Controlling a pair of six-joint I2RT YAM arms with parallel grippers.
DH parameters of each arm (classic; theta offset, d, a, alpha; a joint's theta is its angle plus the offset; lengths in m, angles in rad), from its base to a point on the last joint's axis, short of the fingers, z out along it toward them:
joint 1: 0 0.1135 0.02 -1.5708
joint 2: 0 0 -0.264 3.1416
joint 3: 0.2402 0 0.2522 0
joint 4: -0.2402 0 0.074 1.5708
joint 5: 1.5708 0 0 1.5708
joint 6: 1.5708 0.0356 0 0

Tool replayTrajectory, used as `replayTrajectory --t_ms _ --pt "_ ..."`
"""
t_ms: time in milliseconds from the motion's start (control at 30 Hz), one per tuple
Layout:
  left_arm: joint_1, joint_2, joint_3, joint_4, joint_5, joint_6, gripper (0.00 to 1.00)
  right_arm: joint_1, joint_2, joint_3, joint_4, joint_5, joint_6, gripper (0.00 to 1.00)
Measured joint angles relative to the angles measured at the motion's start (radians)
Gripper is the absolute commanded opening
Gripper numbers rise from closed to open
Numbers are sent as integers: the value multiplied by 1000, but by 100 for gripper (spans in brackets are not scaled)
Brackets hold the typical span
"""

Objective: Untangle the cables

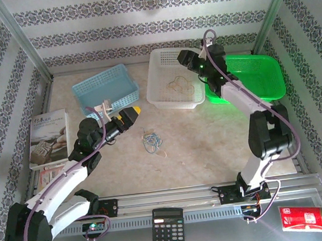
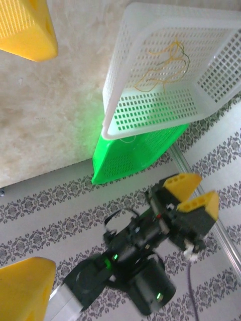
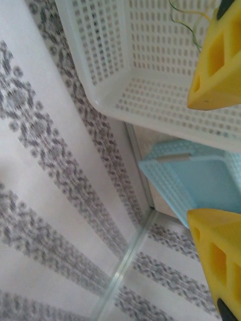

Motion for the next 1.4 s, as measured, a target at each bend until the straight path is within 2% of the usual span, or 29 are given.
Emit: replayTrajectory --t_ms 233,400,533,700,900,1067,1267,1400 --pt "0 -38 -13 -134 -41 26 100 174 -193 -221 -18 16 -65 55" --pt "0 -50 -14 -253 -86 53 100 334 -272 -408 -49 88 -103 55" --pt "0 -50 -13 -351 -120 87 100 451 -270 -485 -101 159 -135 55" --pt "0 -60 17 -517 -218 124 100 563 -190 -455 -173 255 -209 56" --pt "3 -96 38 -597 -279 148 100 587 -68 -375 -219 299 -248 56" --pt "3 13 130 -635 -268 216 100 587 -65 -374 -225 318 -248 56" --pt "3 254 241 -658 -238 322 79 587 -136 -455 -222 347 -231 56" --pt "0 396 291 -672 -240 381 74 587 -240 -549 -223 377 -202 56"
